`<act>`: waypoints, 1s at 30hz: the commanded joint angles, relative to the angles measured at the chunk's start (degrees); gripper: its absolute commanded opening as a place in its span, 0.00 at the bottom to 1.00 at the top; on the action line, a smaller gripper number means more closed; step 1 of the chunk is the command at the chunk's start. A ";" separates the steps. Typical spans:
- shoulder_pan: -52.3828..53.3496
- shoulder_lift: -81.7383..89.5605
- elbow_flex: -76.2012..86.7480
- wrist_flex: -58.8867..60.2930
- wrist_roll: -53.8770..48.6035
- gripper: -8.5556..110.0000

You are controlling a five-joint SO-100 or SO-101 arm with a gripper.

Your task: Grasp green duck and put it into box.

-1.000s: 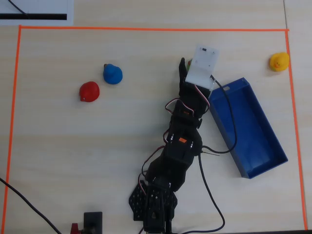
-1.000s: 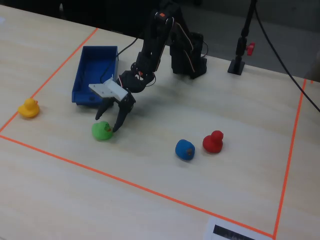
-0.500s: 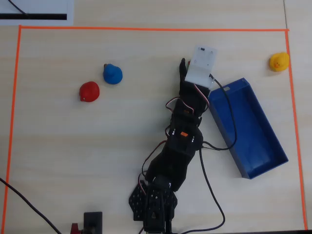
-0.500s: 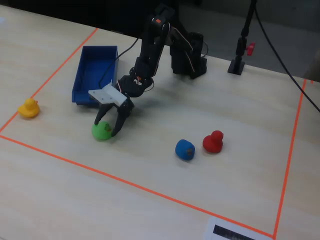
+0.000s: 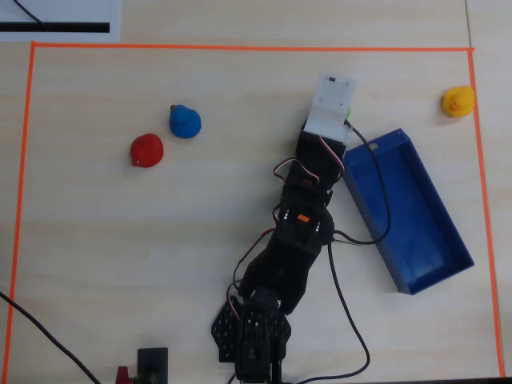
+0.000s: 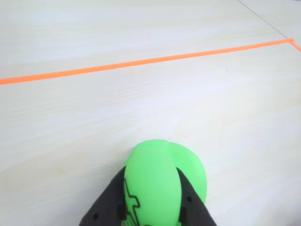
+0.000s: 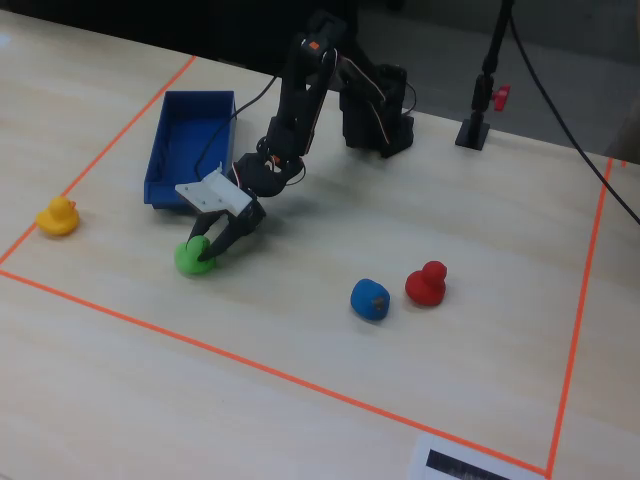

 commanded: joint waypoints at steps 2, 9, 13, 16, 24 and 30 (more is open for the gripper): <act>1.41 9.76 -0.70 9.23 0.79 0.07; 3.16 26.37 -3.52 24.79 7.91 0.07; 6.94 33.40 -6.94 34.54 9.67 0.07; 11.60 36.83 -7.91 38.94 10.99 0.07; 25.14 40.08 -7.38 51.59 10.55 0.07; 28.65 44.65 -1.49 56.43 10.11 0.07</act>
